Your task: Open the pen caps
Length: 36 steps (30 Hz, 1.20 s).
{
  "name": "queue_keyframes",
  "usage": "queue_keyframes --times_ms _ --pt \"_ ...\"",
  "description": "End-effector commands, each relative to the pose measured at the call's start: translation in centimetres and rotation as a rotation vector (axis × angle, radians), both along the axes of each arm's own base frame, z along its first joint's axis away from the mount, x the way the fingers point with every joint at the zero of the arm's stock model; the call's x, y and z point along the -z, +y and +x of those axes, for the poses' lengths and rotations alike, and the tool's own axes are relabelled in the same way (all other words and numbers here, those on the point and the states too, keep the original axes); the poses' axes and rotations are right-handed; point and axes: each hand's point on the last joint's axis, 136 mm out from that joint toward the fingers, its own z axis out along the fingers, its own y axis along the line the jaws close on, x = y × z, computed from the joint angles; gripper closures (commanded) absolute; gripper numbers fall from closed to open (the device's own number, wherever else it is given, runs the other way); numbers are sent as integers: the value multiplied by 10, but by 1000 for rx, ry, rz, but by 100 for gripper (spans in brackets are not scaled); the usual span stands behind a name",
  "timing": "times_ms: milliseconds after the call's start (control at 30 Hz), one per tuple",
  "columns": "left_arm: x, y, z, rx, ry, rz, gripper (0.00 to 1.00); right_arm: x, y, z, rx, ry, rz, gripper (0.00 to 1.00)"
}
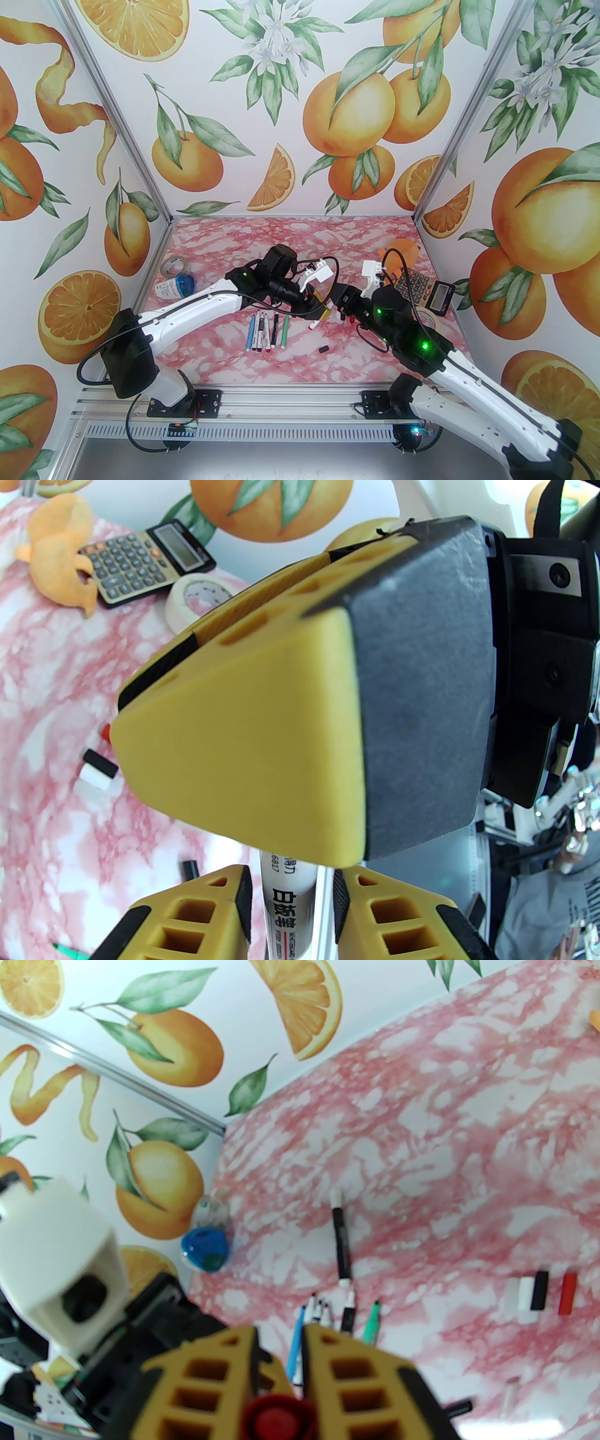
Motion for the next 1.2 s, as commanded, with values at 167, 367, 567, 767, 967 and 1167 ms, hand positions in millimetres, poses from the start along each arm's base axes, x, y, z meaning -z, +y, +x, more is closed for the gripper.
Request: queue_keyframes --times_ms 167,367,567,767,967,1167 --pt "-8 -6 -8 32 9 -54 63 -8 8 -2 -32 -20 84 87" --pt "-6 -7 -9 38 19 -50 72 -9 7 -1 -24 -32 113 88" --pt "-1 -8 -10 41 20 -34 83 -10 3 -1 -8 -47 132 87" --pt "8 -7 -4 7 -27 15 93 -8 -2 -2 13 -47 120 87" --pt "32 5 18 -130 -212 197 98 6 -31 3 160 -8 50 90" --pt "37 6 17 -132 -259 238 99 5 -64 4 299 -19 34 91"
